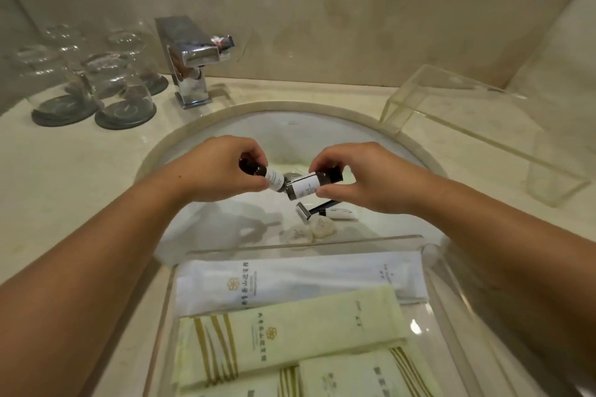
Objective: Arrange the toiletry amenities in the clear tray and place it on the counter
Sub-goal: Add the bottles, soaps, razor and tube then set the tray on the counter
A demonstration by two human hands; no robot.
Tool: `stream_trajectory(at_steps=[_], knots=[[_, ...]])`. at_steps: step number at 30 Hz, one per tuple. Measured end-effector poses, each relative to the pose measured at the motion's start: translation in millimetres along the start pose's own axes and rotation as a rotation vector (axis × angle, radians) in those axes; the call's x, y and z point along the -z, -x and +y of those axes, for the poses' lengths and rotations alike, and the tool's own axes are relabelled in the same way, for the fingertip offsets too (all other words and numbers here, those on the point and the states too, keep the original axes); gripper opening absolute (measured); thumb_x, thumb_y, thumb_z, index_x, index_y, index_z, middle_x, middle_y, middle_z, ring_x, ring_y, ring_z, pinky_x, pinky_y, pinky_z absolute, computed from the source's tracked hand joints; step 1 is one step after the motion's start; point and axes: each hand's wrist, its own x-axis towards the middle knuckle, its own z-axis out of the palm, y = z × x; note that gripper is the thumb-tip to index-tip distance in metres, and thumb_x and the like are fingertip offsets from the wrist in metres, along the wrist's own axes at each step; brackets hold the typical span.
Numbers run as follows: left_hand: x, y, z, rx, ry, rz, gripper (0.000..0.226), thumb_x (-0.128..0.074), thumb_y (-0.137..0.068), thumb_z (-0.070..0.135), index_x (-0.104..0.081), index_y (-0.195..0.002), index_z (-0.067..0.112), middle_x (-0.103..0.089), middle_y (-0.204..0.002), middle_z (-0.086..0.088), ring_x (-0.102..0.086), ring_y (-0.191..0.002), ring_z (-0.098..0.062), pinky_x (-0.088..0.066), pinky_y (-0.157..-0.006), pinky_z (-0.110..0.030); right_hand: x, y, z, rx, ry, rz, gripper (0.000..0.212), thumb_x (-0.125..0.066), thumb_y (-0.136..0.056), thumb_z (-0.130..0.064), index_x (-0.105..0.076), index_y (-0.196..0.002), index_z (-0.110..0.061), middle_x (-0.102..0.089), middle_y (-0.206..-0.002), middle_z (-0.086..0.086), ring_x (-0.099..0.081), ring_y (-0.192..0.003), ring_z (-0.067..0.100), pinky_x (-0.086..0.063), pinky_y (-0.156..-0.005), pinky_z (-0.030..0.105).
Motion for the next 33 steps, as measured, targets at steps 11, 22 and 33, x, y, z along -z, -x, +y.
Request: stream_trajectory(at_steps=[11, 22, 33], knots=[[18.9, 70.7, 74.2, -0.126, 0.402, 0.147, 0.018, -0.075, -0.084, 0.042, -0.074, -0.098, 0.030, -0.075, -0.090, 0.014, -0.067, -0.079, 0.000, -0.046, -0.068, -0.009, 45.2, 95.3, -45.2, 0.038, -0.214, 0.204, 0.021, -0.073, -0.088, -0.036, -0.069, -0.108, -0.034, -0.071, -0.099, -0.013, -0.065, -0.095, 0.010, -0.051, -0.078, 0.023], [11.7, 122.9, 143.6, -0.139, 0.304, -0.148, 0.043, -0.071, -0.072, 0.062, -0.051, -0.106, 0.044, -0.078, -0.093, 0.013, -0.067, -0.072, -0.010, -0.052, -0.076, -0.038, 63.5, 169.7, -46.6, -0.012, -0.145, 0.037, 0.016, -0.066, -0.089, -0.043, -0.062, -0.102, -0.035, -0.069, -0.097, -0.009, -0.064, -0.087, 0.018, -0.054, -0.078, 0.046], [-17.9, 138.7, 183.6, -0.142, -0.031, -0.345, 0.047, -0.061, -0.068, 0.078, -0.043, -0.099, 0.048, -0.075, -0.085, 0.020, -0.065, -0.072, 0.001, -0.056, -0.073, -0.031, 48.3, 193.2, -57.0, -0.054, 0.072, -0.114, 0.040, -0.054, -0.089, -0.057, -0.062, -0.127, -0.046, -0.067, -0.089, -0.019, -0.061, -0.086, 0.001, -0.045, -0.069, 0.018]])
